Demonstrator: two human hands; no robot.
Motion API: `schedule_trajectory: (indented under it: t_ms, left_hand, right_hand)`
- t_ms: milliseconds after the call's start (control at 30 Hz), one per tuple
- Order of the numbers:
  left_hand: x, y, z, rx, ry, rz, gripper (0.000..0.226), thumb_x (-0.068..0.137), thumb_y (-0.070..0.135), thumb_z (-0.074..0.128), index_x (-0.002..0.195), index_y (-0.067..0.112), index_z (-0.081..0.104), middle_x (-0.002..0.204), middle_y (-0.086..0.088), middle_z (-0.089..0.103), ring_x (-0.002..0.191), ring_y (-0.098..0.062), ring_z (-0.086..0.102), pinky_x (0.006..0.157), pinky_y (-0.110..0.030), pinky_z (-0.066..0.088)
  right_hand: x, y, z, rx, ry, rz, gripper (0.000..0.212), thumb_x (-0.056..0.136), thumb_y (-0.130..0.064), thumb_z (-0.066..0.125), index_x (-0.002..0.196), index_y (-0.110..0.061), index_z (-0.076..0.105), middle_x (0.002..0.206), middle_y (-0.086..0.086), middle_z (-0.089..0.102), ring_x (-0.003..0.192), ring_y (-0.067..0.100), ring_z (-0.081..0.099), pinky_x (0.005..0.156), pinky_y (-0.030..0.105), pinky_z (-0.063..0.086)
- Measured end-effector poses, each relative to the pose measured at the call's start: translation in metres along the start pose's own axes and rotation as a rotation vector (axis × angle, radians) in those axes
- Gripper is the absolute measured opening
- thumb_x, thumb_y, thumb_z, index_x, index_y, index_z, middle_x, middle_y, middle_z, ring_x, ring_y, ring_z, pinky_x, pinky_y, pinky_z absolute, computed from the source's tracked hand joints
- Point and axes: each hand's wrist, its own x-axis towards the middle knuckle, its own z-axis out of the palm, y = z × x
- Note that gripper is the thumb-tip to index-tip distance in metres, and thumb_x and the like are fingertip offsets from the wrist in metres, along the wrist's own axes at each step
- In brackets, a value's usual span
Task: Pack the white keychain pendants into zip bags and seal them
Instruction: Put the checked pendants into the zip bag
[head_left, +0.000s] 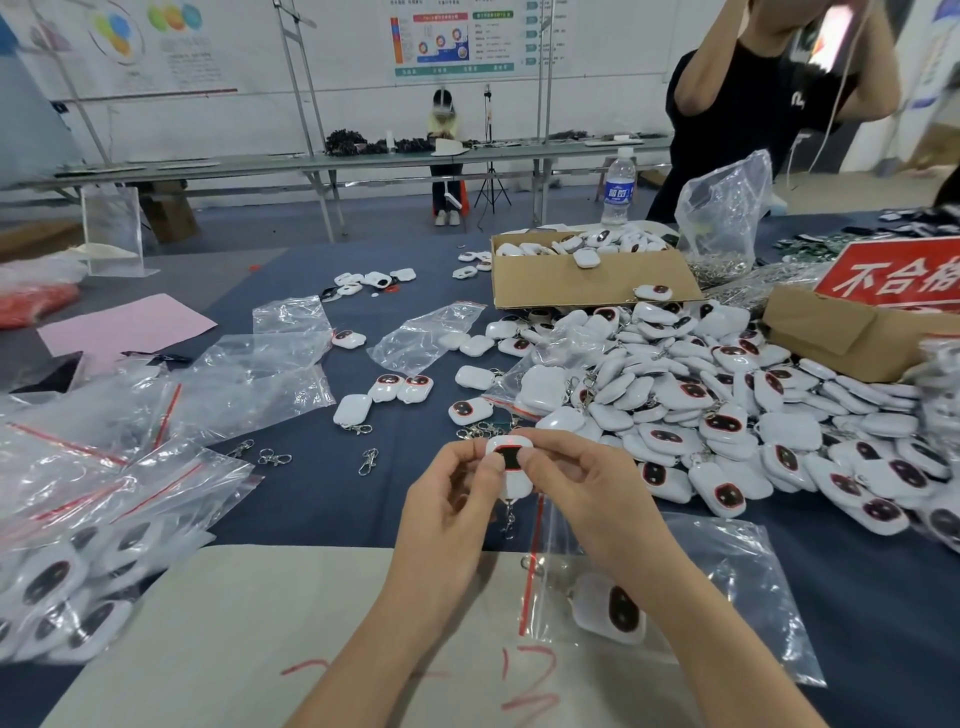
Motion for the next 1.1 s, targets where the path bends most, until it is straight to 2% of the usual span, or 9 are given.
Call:
schedule_trajectory:
  t_ms: [100, 200, 300, 367, 500, 667, 733, 900, 1100]
  left_hand:
    - [0.000, -0.001, 0.000, -0.005, 0.005, -0.001, 0.017, 0.102, 0.024, 0.060, 0.102, 0.037, 0.071, 0.082, 0.003, 0.070, 0.071, -0.007, 0.059, 0.072, -0.033, 0.054]
    - [0.000, 0.000, 0.001, -0.003, -0.032, -0.012, 0.022, 0.099, 0.018, 0.065, 0.105, 0.039, 0.069, 0.091, 0.008, 0.074, 0.079, -0.006, 0.066, 0.073, -0.020, 0.055]
    - [-0.001, 0.000, 0.002, -0.019, -0.045, -0.033, 0.028, 0.097, 0.013, 0.067, 0.106, 0.040, 0.068, 0.099, 0.008, 0.076, 0.089, -0.012, 0.070, 0.076, -0.016, 0.054]
    - [-0.002, 0.000, 0.002, -0.028, -0.042, -0.029, 0.028, 0.097, 0.013, 0.067, 0.107, 0.039, 0.068, 0.101, 0.007, 0.076, 0.090, -0.012, 0.071, 0.076, -0.014, 0.053]
    - [-0.002, 0.000, 0.001, -0.023, -0.034, -0.022, 0.030, 0.098, 0.012, 0.065, 0.106, 0.041, 0.067, 0.098, 0.007, 0.076, 0.084, -0.011, 0.068, 0.075, -0.014, 0.052]
    - [-0.001, 0.000, 0.001, -0.019, -0.034, -0.026, 0.030, 0.098, 0.011, 0.066, 0.105, 0.041, 0.068, 0.098, 0.008, 0.076, 0.087, -0.013, 0.069, 0.076, -0.014, 0.053]
    - [-0.001, 0.001, 0.002, -0.012, -0.027, -0.015, 0.026, 0.098, 0.012, 0.066, 0.107, 0.036, 0.068, 0.099, 0.008, 0.076, 0.089, -0.011, 0.070, 0.078, -0.016, 0.053]
    - [-0.002, 0.000, 0.001, 0.058, 0.044, 0.074, 0.022, 0.096, 0.004, 0.066, 0.103, 0.025, 0.067, 0.105, 0.007, 0.072, 0.104, -0.013, 0.068, 0.090, -0.024, 0.053]
    - [-0.003, 0.000, 0.002, 0.110, 0.050, 0.139, 0.034, 0.094, 0.001, 0.067, 0.097, 0.034, 0.068, 0.104, 0.006, 0.070, 0.104, -0.015, 0.067, 0.088, -0.022, 0.052]
  right_hand:
    - [0.000, 0.001, 0.001, -0.003, 0.015, -0.013, 0.032, 0.097, -0.008, 0.063, 0.096, -0.039, 0.071, 0.087, -0.018, 0.077, 0.082, -0.005, 0.069, 0.076, 0.008, 0.049]
    - [0.001, 0.002, 0.000, 0.005, 0.026, -0.027, 0.034, 0.098, -0.009, 0.063, 0.095, -0.042, 0.073, 0.095, -0.017, 0.077, 0.092, -0.001, 0.071, 0.083, 0.012, 0.052]
    - [0.002, 0.003, -0.001, 0.003, 0.023, -0.047, 0.047, 0.098, -0.008, 0.062, 0.091, -0.053, 0.075, 0.099, -0.017, 0.077, 0.098, 0.004, 0.072, 0.087, 0.018, 0.055]
    - [0.003, 0.003, -0.001, 0.011, 0.000, -0.055, 0.054, 0.097, -0.007, 0.062, 0.092, -0.060, 0.073, 0.100, -0.020, 0.076, 0.099, 0.003, 0.072, 0.086, 0.017, 0.054]
    - [0.004, 0.006, -0.002, 0.024, -0.036, -0.046, 0.062, 0.093, 0.001, 0.065, 0.092, -0.060, 0.073, 0.098, -0.020, 0.077, 0.098, 0.001, 0.072, 0.085, 0.012, 0.052]
    - [0.004, 0.006, -0.002, 0.012, -0.043, -0.038, 0.063, 0.094, 0.000, 0.065, 0.092, -0.062, 0.071, 0.097, -0.023, 0.076, 0.097, -0.001, 0.071, 0.083, 0.009, 0.051]
    - [0.004, 0.008, -0.002, -0.004, -0.037, -0.031, 0.058, 0.094, 0.000, 0.065, 0.093, -0.057, 0.073, 0.098, -0.020, 0.077, 0.097, 0.001, 0.071, 0.085, 0.011, 0.052]
    - [0.001, 0.012, -0.001, -0.006, -0.047, -0.024, 0.033, 0.093, 0.006, 0.064, 0.104, -0.025, 0.069, 0.102, -0.014, 0.076, 0.101, 0.004, 0.071, 0.090, 0.017, 0.053]
    - [0.000, 0.013, -0.003, -0.015, -0.052, 0.008, 0.025, 0.092, -0.001, 0.068, 0.102, -0.024, 0.068, 0.102, -0.012, 0.076, 0.103, 0.008, 0.071, 0.093, 0.025, 0.056]
